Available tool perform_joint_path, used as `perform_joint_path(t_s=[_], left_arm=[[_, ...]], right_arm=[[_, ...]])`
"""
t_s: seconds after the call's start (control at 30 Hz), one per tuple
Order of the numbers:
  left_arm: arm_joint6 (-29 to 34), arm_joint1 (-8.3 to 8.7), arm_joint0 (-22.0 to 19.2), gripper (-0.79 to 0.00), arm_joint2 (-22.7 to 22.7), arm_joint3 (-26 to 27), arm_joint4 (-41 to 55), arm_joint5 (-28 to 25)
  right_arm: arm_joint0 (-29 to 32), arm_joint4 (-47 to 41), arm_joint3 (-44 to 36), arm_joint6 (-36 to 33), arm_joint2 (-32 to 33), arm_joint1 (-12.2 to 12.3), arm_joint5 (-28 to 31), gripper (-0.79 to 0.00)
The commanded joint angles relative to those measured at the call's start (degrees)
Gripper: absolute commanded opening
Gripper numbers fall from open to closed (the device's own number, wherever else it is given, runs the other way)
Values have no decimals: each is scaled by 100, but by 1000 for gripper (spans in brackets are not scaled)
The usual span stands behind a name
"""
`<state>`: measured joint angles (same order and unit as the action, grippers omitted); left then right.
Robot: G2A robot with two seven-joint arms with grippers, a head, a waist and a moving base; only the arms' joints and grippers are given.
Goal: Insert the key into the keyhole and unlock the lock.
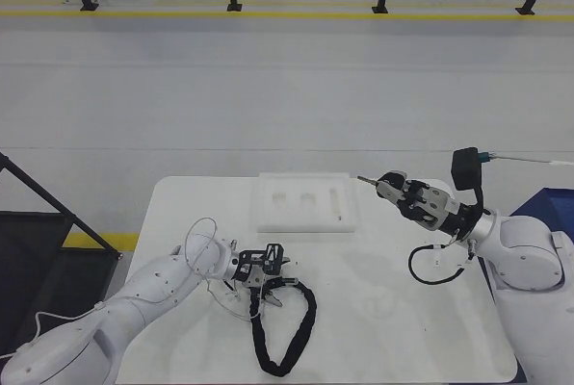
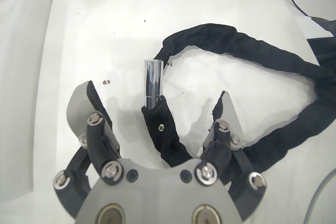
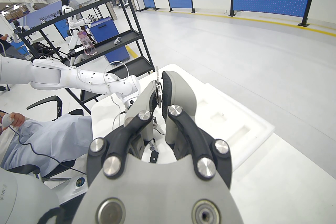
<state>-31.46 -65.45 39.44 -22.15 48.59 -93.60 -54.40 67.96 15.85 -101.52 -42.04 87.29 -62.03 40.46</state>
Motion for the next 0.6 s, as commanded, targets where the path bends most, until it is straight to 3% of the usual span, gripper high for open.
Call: perform_joint_path(t_s=[0.0,0.13,0.23,0.27,0.57], left_arm=[[-60,-42,-18,-483,49,-75,-111,37],[-188,-108,-43,-502,121,-180,-266,69],[-286,-149,-63,-646,145,-262,-332,111],[-320,-162,-69,-785,148,-284,-346,131],[-731,-171,-147,-785,86,-333,-410,96]], right_arm=[[0,0,0,0,0,0,0,-785],[0,0,0,0,0,0,0,-785],[0,0,0,0,0,0,0,-785],[0,0,0,0,0,0,0,-785],[0,0,0,0,0,0,0,-785]])
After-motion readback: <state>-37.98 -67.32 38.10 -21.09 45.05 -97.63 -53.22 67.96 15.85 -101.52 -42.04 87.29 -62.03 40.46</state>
